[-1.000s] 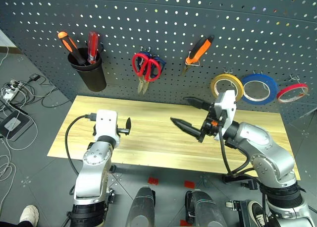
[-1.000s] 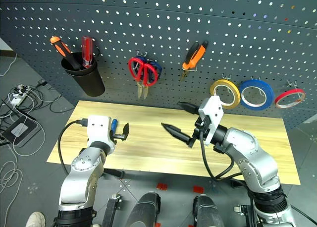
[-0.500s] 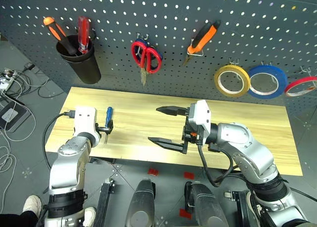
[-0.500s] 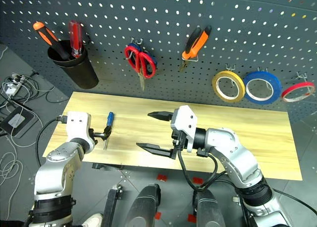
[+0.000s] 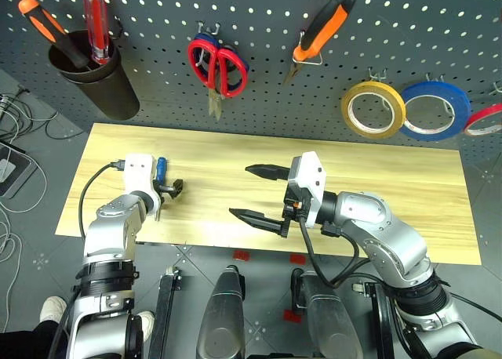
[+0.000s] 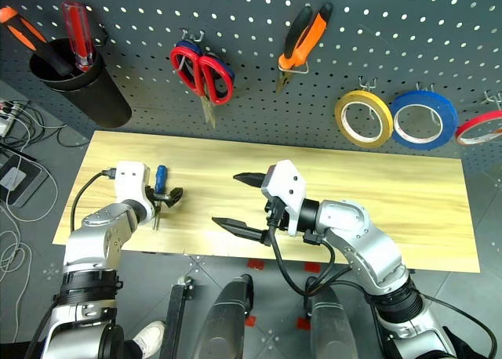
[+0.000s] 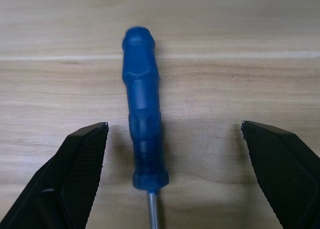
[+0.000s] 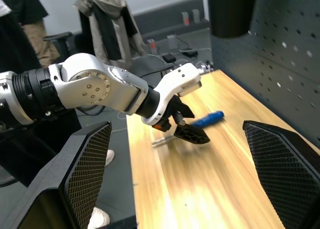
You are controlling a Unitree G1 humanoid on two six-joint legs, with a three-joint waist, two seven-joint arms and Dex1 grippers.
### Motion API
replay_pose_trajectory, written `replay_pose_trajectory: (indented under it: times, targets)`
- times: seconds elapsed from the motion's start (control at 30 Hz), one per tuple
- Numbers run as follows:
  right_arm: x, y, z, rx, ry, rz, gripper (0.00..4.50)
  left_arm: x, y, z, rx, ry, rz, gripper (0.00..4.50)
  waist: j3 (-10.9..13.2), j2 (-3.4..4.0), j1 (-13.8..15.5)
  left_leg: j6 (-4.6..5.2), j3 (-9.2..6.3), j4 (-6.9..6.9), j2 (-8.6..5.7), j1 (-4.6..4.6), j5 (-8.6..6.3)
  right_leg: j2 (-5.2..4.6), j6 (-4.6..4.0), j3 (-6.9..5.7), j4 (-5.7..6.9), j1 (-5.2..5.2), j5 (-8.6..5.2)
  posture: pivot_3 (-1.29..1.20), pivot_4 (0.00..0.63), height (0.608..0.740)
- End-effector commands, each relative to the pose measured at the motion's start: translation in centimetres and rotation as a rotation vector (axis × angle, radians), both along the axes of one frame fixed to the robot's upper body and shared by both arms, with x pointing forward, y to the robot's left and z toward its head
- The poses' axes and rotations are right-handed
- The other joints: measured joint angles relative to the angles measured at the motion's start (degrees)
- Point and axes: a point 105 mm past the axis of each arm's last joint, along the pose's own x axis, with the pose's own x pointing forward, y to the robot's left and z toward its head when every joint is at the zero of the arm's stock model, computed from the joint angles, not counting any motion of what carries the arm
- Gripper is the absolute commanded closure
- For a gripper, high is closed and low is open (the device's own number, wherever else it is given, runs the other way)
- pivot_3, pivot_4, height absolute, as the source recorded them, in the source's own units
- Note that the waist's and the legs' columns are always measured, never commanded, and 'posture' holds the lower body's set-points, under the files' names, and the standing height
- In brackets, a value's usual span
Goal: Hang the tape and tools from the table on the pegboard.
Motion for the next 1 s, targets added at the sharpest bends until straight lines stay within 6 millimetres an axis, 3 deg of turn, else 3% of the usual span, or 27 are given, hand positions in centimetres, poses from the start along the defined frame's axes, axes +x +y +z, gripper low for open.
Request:
replay_pose_trajectory:
  times: [0.03, 0.13, 0.5, 0.73, 1.0]
  targets:
    - [-0.7, 0.2, 1.1, 0.03, -0.031, 0.024, 0.0, 0.2, 0.7, 0.5, 0.032, -0.014, 0.003, 0.01, 0.3, 0.01, -0.1, 0.0, -0.01, 0.0, 0.0, 0.0, 0.0, 0.0, 0.0, 0.0, 0.01, 0.0, 0.0, 0.14, 0.545, 0.74]
    - [-0.4, 0.2, 1.2, 0.035, -0.026, 0.016, 0.0, 0.3, 0.7, 0.6, 0.041, -0.014, -0.001, 0.6, 0.6, 0.0, -0.3, -0.02, 0.0, -0.03, 0.0, 0.01, 0.01, 0.0, 0.01, 0.01, 0.01, -0.01, -0.01, 0.14, 0.548, 0.74]
    - [0.5, 0.2, 1.3, 0.039, -0.042, 0.005, 0.0, 0.4, 0.2, 1.2, 0.037, -0.026, -0.012, 3.96, 0.8, 0.01, -0.3, -0.2, 0.01, -0.07, 0.0, 0.01, 0.11, 0.0, 0.03, 0.02, -0.09, -0.05, -0.03, 0.16, 0.517, 0.74]
    - [1.2, 0.1, 1.5, 0.043, -0.06, -0.004, 0.0, 0.6, -0.1, 1.7, 0.046, -0.042, -0.022, 3.95, 0.8, -0.01, -0.3, -0.39, 0.0, -0.11, 0.01, -0.01, 0.22, -0.03, 0.04, 0.0, -0.2, -0.06, -0.03, 0.17, 0.468, 0.74]
    - [1.2, -3.0, 1.4, 0.048, -0.073, -0.051, 0.0, -1.1, -4.8, 4.6, 0.111, -0.23, -0.087, 3.95, 0.4, -0.32, 0.3, -0.55, -0.09, -0.13, 0.02, -0.23, 0.3, -0.27, 0.05, -0.2, -0.54, -0.05, -0.02, 0.18, 0.373, 0.74]
